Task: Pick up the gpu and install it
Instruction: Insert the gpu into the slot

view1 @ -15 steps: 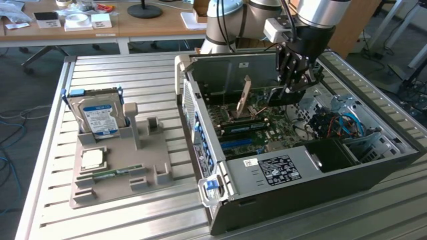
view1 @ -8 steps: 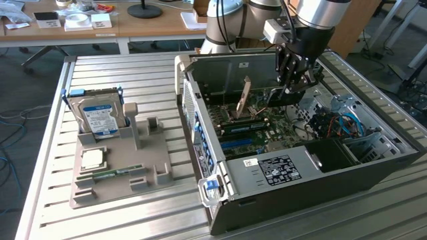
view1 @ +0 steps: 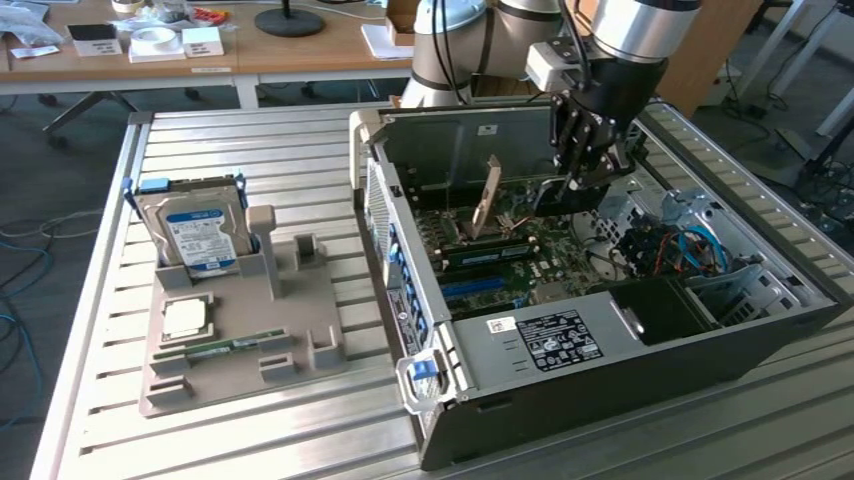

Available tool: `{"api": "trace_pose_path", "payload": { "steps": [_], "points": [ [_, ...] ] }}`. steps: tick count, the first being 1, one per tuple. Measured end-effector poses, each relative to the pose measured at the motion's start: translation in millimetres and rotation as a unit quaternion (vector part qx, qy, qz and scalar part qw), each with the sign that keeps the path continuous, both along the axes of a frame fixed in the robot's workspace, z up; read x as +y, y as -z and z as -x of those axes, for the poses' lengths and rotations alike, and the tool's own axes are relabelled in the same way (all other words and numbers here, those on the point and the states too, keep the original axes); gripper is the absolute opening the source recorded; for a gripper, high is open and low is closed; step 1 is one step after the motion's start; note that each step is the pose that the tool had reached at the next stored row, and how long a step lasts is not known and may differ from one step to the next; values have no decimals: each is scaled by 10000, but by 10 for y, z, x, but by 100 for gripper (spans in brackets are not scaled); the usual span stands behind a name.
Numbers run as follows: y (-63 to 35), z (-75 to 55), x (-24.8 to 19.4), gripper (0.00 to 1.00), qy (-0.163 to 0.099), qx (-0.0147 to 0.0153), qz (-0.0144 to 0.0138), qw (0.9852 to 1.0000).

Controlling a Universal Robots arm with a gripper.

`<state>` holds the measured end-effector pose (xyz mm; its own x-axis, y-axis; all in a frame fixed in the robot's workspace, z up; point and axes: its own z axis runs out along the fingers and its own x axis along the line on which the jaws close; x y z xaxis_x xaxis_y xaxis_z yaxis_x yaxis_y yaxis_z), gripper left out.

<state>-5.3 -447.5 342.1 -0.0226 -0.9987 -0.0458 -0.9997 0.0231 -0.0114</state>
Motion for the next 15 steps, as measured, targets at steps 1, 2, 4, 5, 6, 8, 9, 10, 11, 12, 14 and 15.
{"api": "trace_pose_path", "payload": {
  "steps": [1,2,4,5,6,8,9,10,11,12,14,15],
  "points": [
    [1,0,-9,27,-1,0,0,10000],
    [3,0,-14,27,0,0,0,10000],
    [20,4,-14,27,0,0,0,10000],
    [30,8,-15,27,0,0,0,10000],
    [36,9,-15,27,0,0,0,10000],
    [37,9,-15,27,-1,0,1,10000],
    [38,10,-15,27,0,0,0,10000],
    [38,10,-15,27,-1,0,0,10000],
    [38,10,-15,27,0,0,0,10000],
    [38,10,-15,27,-1,0,0,10000],
    [40,10,-15,27,0,0,0,10000],
    [42,10,-14,27,-1,-1,-1,10000]
  ]
}}
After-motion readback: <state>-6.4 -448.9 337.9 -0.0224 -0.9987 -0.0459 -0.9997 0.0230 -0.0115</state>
